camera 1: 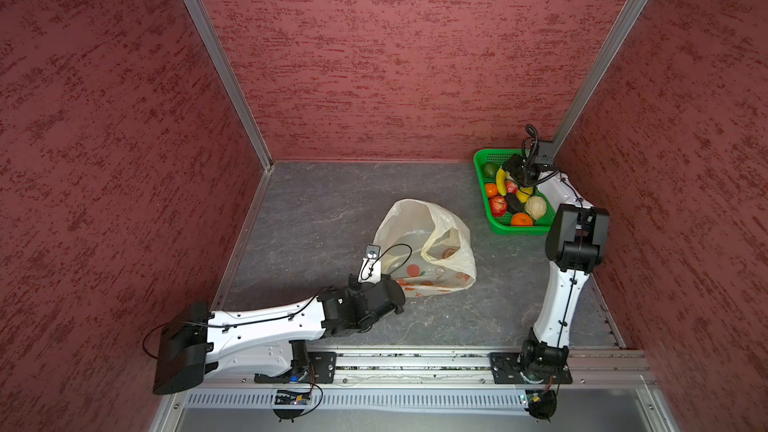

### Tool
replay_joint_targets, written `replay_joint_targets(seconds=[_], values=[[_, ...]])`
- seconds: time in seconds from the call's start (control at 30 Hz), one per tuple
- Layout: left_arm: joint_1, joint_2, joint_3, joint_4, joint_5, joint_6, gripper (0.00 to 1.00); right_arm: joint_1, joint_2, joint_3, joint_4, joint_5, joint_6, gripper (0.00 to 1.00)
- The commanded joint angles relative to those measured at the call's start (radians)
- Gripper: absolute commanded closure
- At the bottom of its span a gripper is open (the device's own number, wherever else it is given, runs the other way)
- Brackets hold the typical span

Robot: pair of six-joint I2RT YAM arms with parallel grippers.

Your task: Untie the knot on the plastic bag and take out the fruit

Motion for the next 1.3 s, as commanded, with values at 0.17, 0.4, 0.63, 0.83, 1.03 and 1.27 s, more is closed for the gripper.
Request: replay_joint_targets(seconds=[0.17,0.4,0.63,0.83,1.03,1.27], values=[[0.058,0.001,0.008,0.101,-0.005,0.070,1.00,0.034,-0.280,-0.244,0.024,-0.040,0.008,0.33],[0.182,0.027,-0.002,0.270,0.082,0.187,1.00,0.094,-0.605,-0.601,0.038,-0.097,0.033,0.32],[0.333,0.146,0.024,0.448,0.205,0.295,1.00,0.124,-0.915,-0.825,-0.067,-0.125,0.054,0.32],[0.483,0.293,0.084,0.597,0.306,0.380,1.00,0.134,-1.122,-1.020,-0.110,-0.152,0.114,0.31],[0.611,0.446,0.219,0.684,0.385,0.465,1.00,0.138,-1.252,-1.085,-0.200,-0.143,0.121,0.31],[0.682,0.578,0.360,0.695,0.469,0.504,1.00,0.140,-1.292,-1.096,-0.242,-0.143,0.106,0.30]])
